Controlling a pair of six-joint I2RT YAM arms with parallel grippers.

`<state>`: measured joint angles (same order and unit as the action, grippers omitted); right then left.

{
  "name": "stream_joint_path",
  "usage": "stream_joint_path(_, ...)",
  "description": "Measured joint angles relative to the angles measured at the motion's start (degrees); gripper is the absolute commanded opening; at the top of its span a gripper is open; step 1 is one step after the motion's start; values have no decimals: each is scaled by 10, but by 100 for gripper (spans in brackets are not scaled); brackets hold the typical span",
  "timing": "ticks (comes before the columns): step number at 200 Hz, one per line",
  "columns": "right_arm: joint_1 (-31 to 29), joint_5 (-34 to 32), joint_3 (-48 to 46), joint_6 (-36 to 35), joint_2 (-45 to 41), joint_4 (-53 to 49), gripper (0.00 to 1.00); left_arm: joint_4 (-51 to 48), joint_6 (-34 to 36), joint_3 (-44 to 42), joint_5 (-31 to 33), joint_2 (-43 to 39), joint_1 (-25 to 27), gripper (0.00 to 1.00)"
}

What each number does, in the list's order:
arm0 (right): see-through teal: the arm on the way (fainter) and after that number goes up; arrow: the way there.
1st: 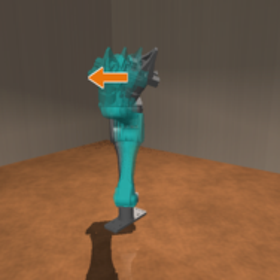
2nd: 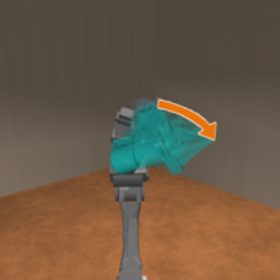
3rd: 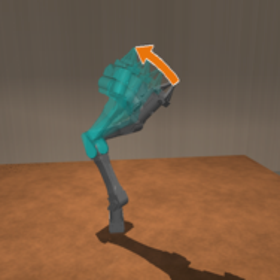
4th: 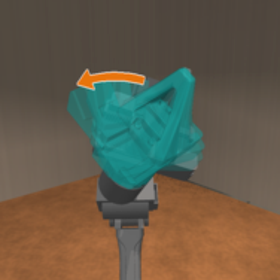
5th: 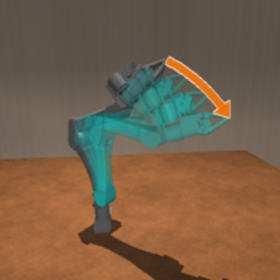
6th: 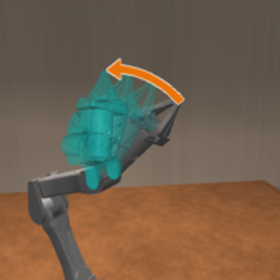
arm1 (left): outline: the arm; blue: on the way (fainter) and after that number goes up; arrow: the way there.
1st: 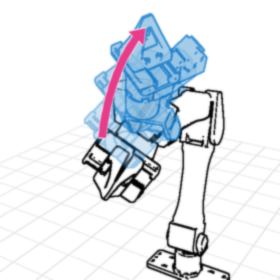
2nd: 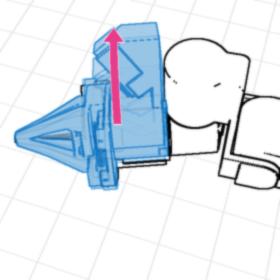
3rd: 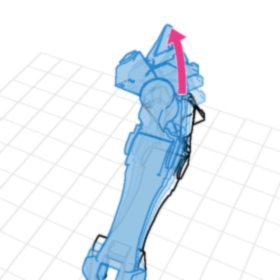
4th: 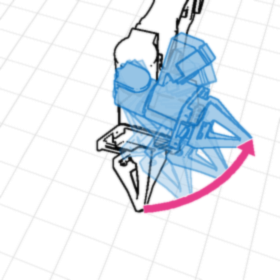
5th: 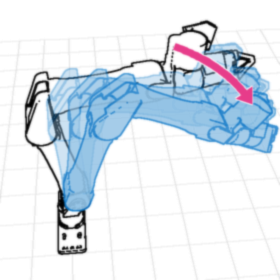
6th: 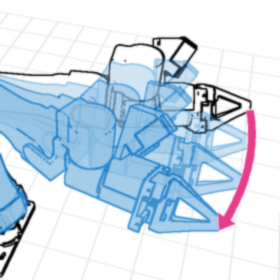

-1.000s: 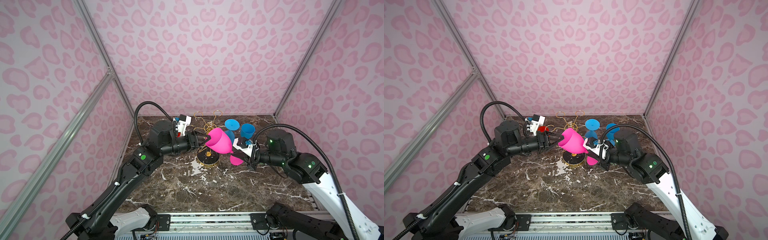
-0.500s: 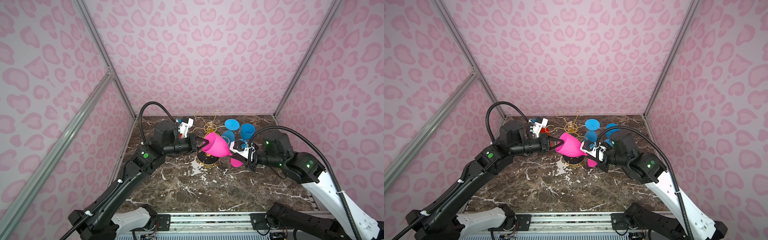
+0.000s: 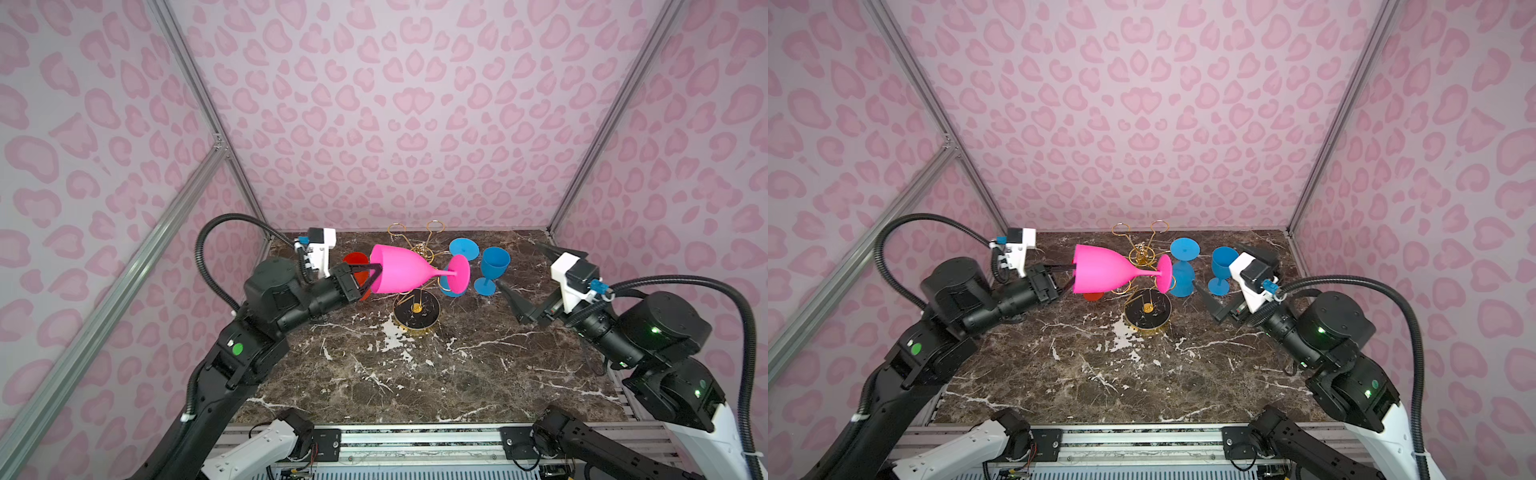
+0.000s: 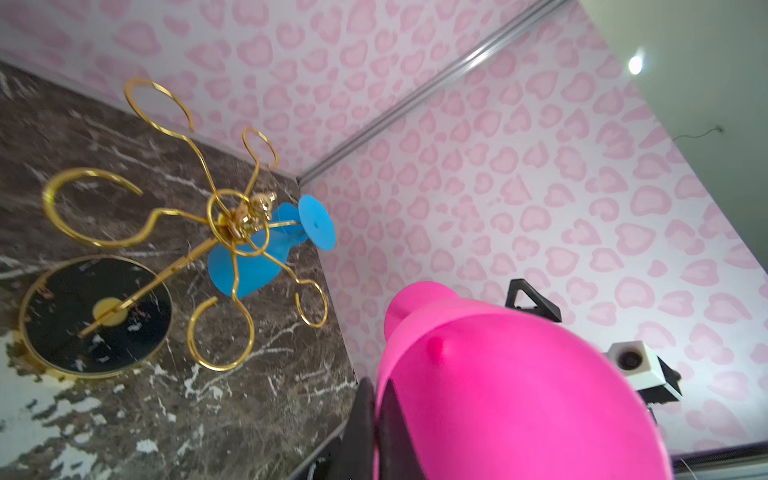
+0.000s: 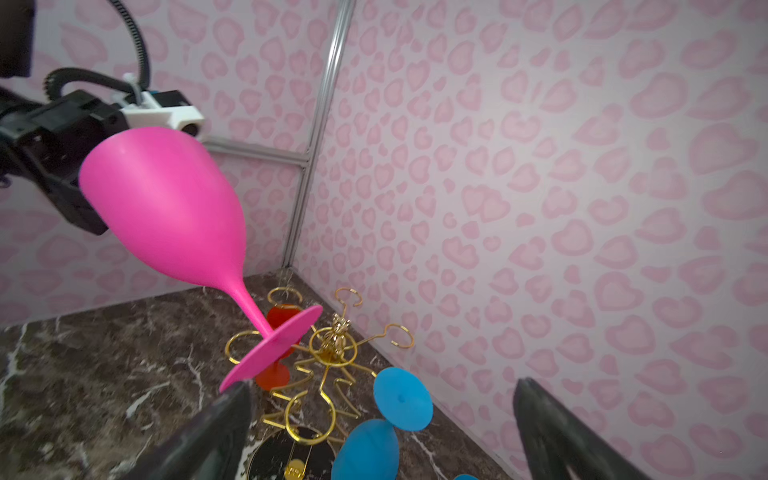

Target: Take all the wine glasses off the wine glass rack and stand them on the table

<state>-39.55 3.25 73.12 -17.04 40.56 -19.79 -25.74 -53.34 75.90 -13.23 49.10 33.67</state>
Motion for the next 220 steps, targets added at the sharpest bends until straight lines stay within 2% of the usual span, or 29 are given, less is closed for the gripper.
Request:
stream_joint_path(24, 0, -36, -4, 21, -16, 33, 99, -61, 45, 4, 160, -67, -3, 3)
stream_joint_path(57, 1, -48, -15, 45, -17, 37, 99, -164, 102, -2, 383, -130, -3, 3)
stream_joint_path(73, 1, -49, -18, 49, -14, 36, 99, -221, 119, -12, 457, -135, -3, 3)
stream_joint_path(88, 1, -50, -18, 55, -9, 36, 99, -273, 129, -27, 492, -127, -3, 3)
stream_joint_path(117, 1, -50, -14, 59, 8, 29, 99, -321, 139, -81, 486, -77, -3, 3)
stream_joint_path(159, 1, -75, -26, 96, 5, 23, 99, -308, 150, -160, 398, 12, -21, 3)
stream_joint_path(220, 2, -75, -34, 131, -9, 23, 99, -238, 222, -125, 282, 170, -89, 3)
